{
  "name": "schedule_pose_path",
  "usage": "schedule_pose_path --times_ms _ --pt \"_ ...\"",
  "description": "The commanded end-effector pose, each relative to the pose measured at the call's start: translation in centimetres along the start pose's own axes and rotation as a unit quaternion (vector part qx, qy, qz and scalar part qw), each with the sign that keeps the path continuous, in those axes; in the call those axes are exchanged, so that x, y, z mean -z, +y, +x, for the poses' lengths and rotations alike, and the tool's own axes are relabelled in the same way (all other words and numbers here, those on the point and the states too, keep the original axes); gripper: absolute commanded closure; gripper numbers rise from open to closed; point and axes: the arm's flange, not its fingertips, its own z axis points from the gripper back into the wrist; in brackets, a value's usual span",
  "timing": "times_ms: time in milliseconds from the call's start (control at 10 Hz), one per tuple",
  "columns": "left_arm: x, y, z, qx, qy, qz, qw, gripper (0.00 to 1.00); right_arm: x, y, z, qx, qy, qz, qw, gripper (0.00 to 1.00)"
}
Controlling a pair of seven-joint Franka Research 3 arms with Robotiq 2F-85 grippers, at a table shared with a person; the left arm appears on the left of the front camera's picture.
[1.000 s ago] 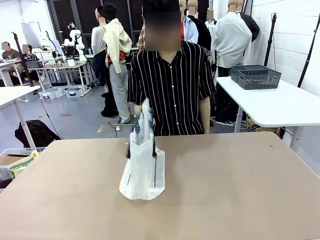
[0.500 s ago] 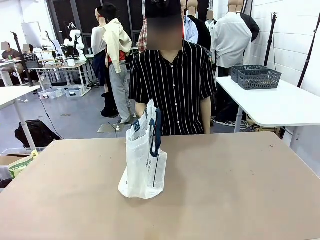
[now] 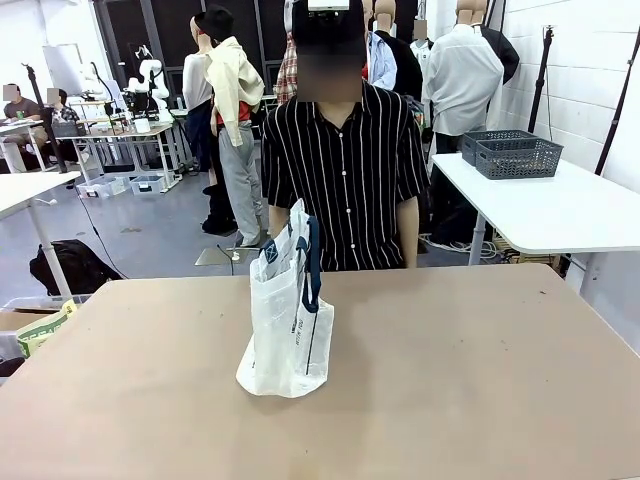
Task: Transfer purchased items from the store into the shopping bag.
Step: Open the Reusable shopping bag in the center of the table.
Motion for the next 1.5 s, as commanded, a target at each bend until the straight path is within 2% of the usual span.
schedule_pose_path --times_ms 0,800,900,1000,1200,1400 --pt "-0.1 0.4 0.0 0.005 -0.001 0.003 1.0 0.0 -0.1 -0.1 0.0 -0.005 -0.001 -0.002 1.0 0.0" --pt "-0.1 0.4 0.0 0.005 -0.001 0.003 1.0 0.0 -0.1 -0.1 0.0 -0.005 -0.001 -0.002 1.0 0.0" --pt "0.0 0.0 0.0 0.0 0.0 0.0 1.0 0.0 -0.1 -0.1 0.0 -0.005 -0.001 -0.002 1.0 0.0" --pt "0.0 -2.9 1.9 0.042 -0.018 -0.037 0.998 0.0 0.0 0.0 0.0 0.0 0.0 0.0 1.0 0.0" --pt "-0.1 -9.5 5.5 0.129 -0.047 -0.097 0.986 0.0 -1.8 7.8 3.2 -0.059 -0.016 0.047 0.997 0.0" --pt "0.1 -15.7 7.7 0.192 -0.055 -0.159 0.967 0.0 -4.6 16.2 3.8 -0.099 0.007 0.084 0.991 0.0"
